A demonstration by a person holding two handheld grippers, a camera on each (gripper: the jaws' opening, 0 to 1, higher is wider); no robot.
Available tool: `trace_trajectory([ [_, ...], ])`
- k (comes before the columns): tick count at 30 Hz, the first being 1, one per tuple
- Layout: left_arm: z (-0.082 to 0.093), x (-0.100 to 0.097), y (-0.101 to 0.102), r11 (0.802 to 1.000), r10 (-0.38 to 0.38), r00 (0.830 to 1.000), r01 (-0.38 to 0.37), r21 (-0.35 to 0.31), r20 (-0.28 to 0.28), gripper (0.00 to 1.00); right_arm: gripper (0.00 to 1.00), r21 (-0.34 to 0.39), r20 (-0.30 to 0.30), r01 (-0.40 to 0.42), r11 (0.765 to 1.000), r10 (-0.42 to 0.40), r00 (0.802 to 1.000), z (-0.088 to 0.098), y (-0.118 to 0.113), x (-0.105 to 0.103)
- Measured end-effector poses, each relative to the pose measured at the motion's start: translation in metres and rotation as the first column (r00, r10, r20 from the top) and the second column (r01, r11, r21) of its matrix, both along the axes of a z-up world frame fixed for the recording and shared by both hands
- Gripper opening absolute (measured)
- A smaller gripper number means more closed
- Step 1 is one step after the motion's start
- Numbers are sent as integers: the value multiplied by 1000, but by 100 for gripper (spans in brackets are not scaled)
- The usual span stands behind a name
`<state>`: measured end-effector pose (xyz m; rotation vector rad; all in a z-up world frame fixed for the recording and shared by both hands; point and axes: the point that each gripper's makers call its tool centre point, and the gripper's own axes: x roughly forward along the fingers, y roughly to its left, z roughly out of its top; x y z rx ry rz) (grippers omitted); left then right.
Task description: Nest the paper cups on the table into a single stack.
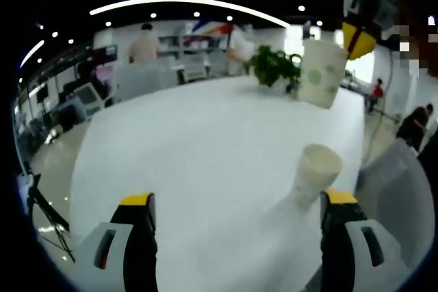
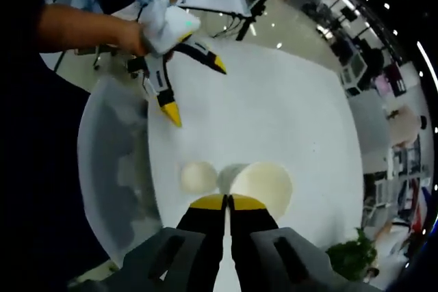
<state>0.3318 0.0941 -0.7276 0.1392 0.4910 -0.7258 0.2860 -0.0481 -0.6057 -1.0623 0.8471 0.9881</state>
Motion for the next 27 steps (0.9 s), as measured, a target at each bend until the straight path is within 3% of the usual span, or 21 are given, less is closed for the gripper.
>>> trace_trajectory([
  [8,-4,-1,-6,1000,-15,1000,15,-4,-3,99,0,0,-40,-15,1000,15,999,0,6,-19],
  [15,-4,-1,-8,1000,-22,1000,22,-6,-3,99,0,0,-54,-10,1000,10,998,-1,7,-20],
  [27,-6,-3,-5,1000,-13,1000,13,-12,-8,99,0,0,-101,15,1000,-15,995,-23,5,-15],
])
